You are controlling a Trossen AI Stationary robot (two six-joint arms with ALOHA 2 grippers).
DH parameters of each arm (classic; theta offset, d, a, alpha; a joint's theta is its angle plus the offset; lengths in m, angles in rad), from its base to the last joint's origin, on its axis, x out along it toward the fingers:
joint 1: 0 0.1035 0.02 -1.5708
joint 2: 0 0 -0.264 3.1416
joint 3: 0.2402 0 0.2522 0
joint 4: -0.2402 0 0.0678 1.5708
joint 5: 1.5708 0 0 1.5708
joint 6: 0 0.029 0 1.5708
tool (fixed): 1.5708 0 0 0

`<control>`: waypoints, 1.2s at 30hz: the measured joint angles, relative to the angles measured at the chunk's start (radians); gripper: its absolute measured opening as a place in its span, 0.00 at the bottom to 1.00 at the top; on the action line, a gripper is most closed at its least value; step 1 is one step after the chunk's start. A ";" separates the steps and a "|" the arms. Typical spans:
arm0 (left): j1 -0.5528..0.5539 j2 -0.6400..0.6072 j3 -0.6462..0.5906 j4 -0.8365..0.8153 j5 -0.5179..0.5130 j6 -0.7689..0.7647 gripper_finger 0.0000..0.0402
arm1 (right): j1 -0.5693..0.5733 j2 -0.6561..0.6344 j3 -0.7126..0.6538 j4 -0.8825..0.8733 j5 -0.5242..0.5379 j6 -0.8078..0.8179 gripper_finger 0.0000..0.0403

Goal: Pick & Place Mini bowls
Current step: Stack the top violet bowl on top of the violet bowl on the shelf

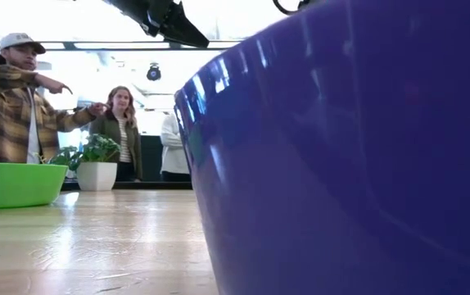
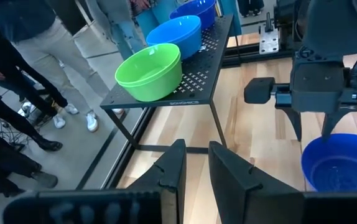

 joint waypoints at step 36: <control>0.000 0.000 0.000 0.002 0.000 0.000 0.16 | 0.000 -0.011 0.000 0.017 0.009 0.054 0.02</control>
